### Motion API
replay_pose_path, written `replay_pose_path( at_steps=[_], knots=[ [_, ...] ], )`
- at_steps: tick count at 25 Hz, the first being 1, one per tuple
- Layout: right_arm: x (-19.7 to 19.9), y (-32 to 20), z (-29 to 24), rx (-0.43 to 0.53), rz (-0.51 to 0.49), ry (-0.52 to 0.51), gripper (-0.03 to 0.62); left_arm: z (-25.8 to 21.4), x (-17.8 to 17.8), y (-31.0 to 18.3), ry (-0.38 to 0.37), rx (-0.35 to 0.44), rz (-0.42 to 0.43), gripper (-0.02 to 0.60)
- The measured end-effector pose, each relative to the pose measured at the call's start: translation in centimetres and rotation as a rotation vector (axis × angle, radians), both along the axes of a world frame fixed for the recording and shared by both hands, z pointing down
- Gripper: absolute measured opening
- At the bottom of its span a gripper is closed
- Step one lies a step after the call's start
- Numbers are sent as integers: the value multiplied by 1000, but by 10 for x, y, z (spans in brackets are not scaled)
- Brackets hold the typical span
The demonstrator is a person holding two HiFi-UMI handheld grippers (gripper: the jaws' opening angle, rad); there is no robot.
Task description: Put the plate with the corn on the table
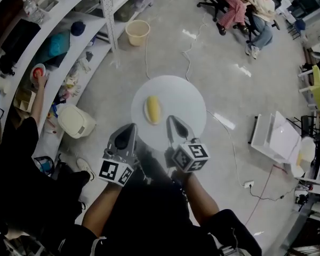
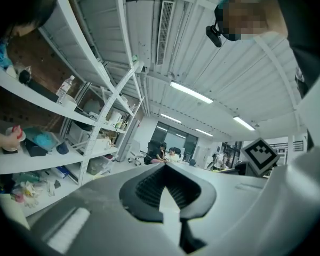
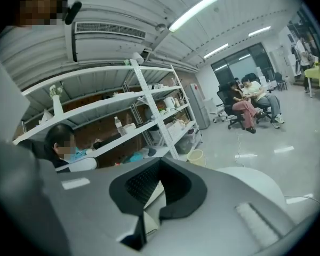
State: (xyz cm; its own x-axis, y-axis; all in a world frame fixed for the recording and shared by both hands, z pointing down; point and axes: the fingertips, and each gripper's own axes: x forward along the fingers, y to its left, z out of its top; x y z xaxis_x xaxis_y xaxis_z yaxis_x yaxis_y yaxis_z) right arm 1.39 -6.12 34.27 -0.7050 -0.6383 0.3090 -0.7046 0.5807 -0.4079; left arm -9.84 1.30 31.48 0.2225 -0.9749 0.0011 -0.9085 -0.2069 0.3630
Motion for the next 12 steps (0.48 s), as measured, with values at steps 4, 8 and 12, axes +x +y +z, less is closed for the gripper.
replay_pose_path(
  at_steps=[4,8,12],
  knots=[
    [8,8,-29,84,15,-36,9,-18,5,9,-12,38,-1,2],
    [12,17,-50,130,17,-103,9,-30,9,14,-32,64,-4,2],
    [16,27,-63,143,-1,-122,9,-39,15,18,-37,85,-14,2]
  ],
)
